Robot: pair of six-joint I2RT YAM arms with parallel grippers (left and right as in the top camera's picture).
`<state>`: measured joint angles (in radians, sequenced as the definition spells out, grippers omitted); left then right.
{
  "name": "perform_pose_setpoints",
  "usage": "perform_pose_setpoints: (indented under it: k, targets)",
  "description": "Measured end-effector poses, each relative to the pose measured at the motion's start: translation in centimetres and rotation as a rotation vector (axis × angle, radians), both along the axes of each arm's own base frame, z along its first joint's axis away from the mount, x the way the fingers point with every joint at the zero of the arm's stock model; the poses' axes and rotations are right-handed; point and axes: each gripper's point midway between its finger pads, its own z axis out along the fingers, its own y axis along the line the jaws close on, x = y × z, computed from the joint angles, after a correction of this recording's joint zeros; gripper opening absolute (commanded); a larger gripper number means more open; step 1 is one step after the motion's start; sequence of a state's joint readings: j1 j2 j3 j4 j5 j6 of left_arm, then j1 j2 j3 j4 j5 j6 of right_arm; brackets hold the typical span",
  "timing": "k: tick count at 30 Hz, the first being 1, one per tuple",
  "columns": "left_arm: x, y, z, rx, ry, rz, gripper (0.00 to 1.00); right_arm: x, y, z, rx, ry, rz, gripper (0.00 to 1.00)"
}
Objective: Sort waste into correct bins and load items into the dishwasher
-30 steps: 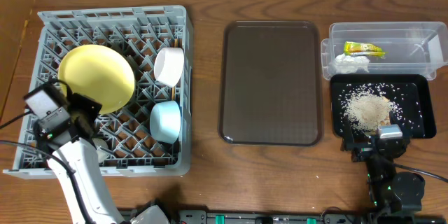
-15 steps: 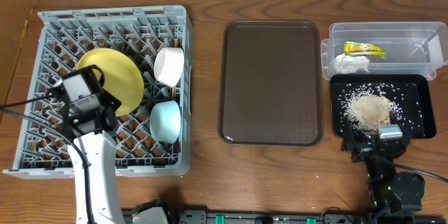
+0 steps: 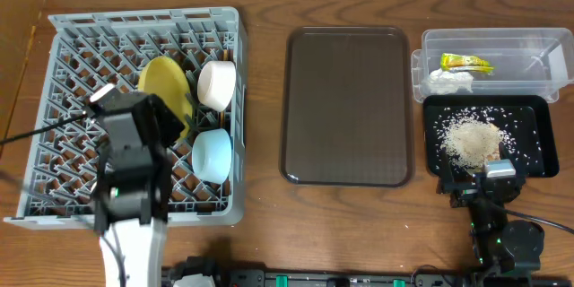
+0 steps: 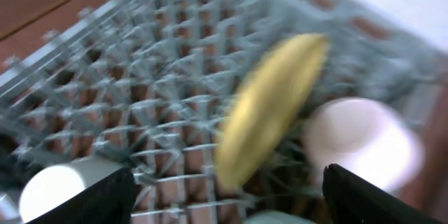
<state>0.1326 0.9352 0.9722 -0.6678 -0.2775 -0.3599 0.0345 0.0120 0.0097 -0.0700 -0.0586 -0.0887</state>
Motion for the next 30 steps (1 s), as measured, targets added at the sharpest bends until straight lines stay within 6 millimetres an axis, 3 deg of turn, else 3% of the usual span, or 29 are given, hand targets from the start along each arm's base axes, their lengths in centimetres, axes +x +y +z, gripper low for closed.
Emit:
perform_pose_setpoints:
  k: [5,6,10,14,17,22,30]
  targets:
    - [-0.9,-5.0,3.3,-0.103,-0.094,-0.227,0.86,0.0,0.0,0.0,0.0,0.0,0.0,0.99]
    - [-1.0,-6.1,3.5,-0.135,-0.11,-0.275,0.92,0.0,0.0,0.0,0.0,0.0,0.0,0.99]
    - [-1.5,-11.6,4.4,-0.339,-0.156,-0.502,0.92,0.0,0.0,0.0,0.0,0.0,0.0,0.99]
    - [-2.1,-14.8,4.8,-0.488,-0.159,-0.626,0.93,0.0,0.0,0.0,0.0,0.0,0.0,0.99]
    - [-2.8,-15.8,4.6,-0.542,-0.134,-0.665,0.93,0.0,0.0,0.0,0.0,0.0,0.0,0.99]
    - [-2.6,-15.7,5.0,-0.475,-0.154,-0.713,0.93,0.0,0.0,0.0,0.0,0.0,0.0,0.99]
    - [-0.7,-14.6,9.4,-0.147,-0.412,-0.764,0.94,0.0,0.0,0.0,0.0,0.0,0.0,0.99]
